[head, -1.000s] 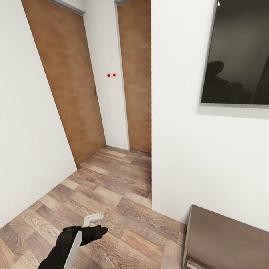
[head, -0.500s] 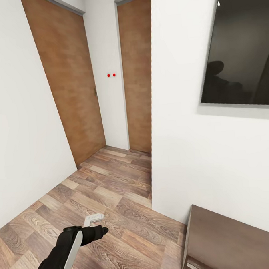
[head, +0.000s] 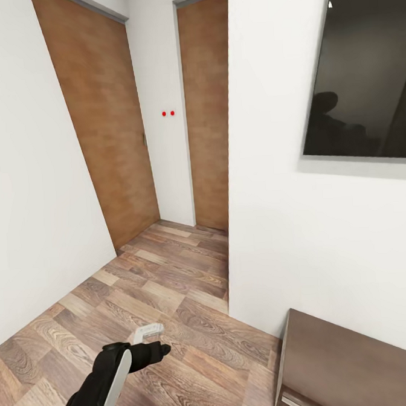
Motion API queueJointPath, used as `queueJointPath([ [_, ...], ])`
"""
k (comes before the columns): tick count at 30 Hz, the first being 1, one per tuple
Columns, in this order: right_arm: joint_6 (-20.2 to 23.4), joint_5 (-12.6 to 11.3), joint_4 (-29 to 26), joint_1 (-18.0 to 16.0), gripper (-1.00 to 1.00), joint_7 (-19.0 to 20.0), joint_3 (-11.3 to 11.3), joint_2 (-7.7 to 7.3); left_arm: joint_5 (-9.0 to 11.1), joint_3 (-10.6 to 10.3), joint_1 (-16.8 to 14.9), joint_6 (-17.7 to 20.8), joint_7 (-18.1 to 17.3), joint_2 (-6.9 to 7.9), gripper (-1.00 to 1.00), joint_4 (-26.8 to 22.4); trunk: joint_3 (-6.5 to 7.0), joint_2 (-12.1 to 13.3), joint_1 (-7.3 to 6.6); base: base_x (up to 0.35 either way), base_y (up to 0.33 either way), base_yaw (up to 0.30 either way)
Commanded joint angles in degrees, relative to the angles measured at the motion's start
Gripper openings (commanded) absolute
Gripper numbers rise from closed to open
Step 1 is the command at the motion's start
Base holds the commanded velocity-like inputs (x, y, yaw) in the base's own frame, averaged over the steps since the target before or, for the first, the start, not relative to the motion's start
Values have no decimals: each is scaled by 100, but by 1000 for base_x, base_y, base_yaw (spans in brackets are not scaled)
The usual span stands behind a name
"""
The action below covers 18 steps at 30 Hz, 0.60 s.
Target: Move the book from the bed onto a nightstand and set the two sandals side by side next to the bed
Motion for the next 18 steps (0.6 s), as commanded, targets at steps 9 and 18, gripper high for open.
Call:
queueJointPath([
  [9, 59, -28, 8, -2, 100, 2, -9, -1, -7, -12, -1, 25, -24, -17, 100, -4, -168, -366, 198, 0, 0, 0],
  [18, 145, -319, -105, -20, 100, -1160, -73, 41, 0, -133, -1, 25, -25, -44, 100, -4, -329, -727, 396, 0, 0, 0],
])
